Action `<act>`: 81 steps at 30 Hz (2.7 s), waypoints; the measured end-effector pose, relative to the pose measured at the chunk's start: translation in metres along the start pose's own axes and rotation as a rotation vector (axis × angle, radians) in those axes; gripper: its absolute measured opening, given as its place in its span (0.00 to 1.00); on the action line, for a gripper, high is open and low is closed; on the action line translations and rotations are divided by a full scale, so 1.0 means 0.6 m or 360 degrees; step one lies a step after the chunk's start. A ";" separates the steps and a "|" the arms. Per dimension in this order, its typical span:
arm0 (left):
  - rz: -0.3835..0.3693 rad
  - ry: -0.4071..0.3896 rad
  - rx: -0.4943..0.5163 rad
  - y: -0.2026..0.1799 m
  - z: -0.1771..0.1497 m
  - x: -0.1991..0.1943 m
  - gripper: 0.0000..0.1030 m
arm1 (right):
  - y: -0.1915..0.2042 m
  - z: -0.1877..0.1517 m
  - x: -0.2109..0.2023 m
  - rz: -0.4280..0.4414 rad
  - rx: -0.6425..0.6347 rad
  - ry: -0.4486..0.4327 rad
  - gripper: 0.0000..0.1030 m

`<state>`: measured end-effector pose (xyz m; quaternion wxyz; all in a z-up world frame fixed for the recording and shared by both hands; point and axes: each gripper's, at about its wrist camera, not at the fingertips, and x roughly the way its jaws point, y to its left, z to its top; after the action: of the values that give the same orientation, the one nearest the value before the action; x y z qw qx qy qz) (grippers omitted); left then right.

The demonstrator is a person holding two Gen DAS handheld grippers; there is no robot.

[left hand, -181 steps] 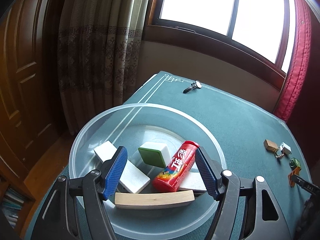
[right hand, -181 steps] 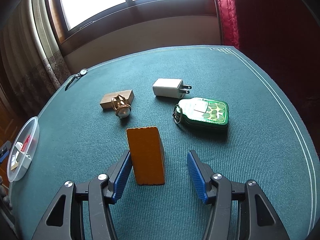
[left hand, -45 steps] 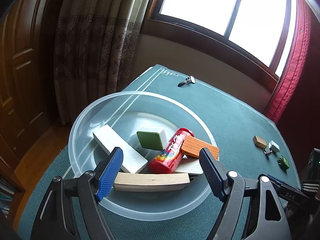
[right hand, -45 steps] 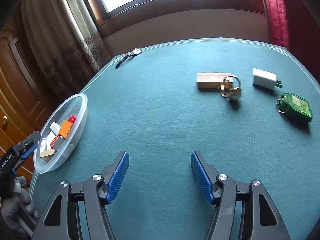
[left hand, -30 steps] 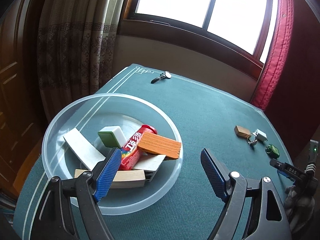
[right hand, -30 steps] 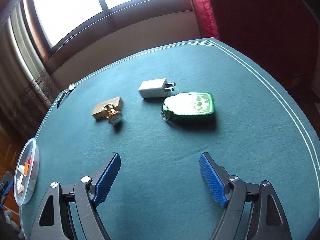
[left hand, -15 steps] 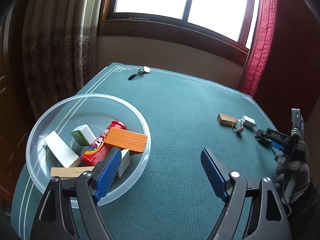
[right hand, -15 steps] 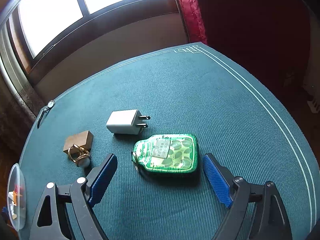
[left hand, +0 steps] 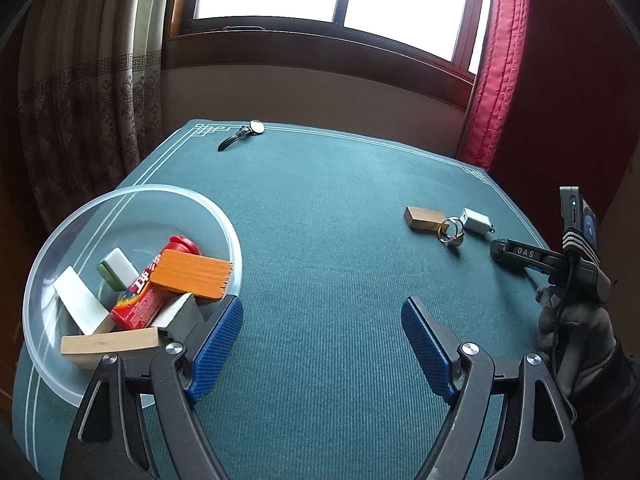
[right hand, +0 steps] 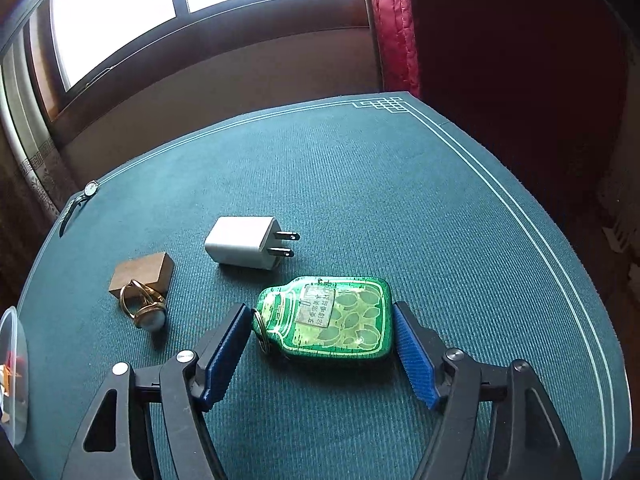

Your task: Organize rigid objects

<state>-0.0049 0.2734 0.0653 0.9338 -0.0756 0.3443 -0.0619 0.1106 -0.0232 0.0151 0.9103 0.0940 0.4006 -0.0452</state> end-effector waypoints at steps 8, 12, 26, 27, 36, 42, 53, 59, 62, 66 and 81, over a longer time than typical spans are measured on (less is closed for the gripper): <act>-0.0040 0.0044 0.0068 -0.034 0.004 0.024 0.80 | -0.007 -0.017 -0.015 0.0062 -0.0066 0.0002 0.71; -0.0052 0.0073 0.0102 -0.052 0.007 0.042 0.80 | -0.014 -0.034 -0.031 0.0103 -0.0102 0.0009 0.71; -0.0139 0.0180 0.0217 -0.158 0.026 0.133 0.80 | -0.033 -0.054 -0.053 0.0237 -0.0088 -0.0002 0.71; -0.0145 0.0184 0.0222 -0.167 0.029 0.141 0.80 | -0.033 -0.055 -0.054 0.0241 -0.0084 -0.0004 0.71; -0.0179 0.0206 0.0223 -0.217 0.058 0.208 0.80 | -0.034 -0.056 -0.055 0.0247 -0.0075 -0.0010 0.71; -0.0166 0.0195 0.0276 -0.247 0.075 0.241 0.80 | -0.035 -0.056 -0.055 0.0248 -0.0074 -0.0010 0.71; -0.0162 0.0261 0.0307 -0.282 0.094 0.299 0.58 | -0.035 -0.056 -0.055 0.0248 -0.0074 -0.0011 0.71; -0.0134 0.0239 0.0310 -0.289 0.098 0.301 0.35 | -0.034 -0.057 -0.056 0.0248 -0.0073 -0.0011 0.71; -0.0147 0.0237 0.0306 -0.285 0.096 0.299 0.32 | -0.035 -0.057 -0.056 0.0249 -0.0073 -0.0011 0.71; -0.0147 0.0228 0.0300 -0.280 0.087 0.287 0.32 | -0.037 -0.057 -0.057 0.0252 -0.0071 -0.0012 0.71; -0.0085 0.0156 0.0299 -0.242 0.040 0.217 0.32 | -0.035 -0.059 -0.065 0.0318 -0.0062 -0.0030 0.66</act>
<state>0.0999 0.1115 0.0279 0.9168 0.0065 0.3801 -0.1222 0.0556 -0.0360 0.0178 0.9157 0.1154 0.3813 0.0527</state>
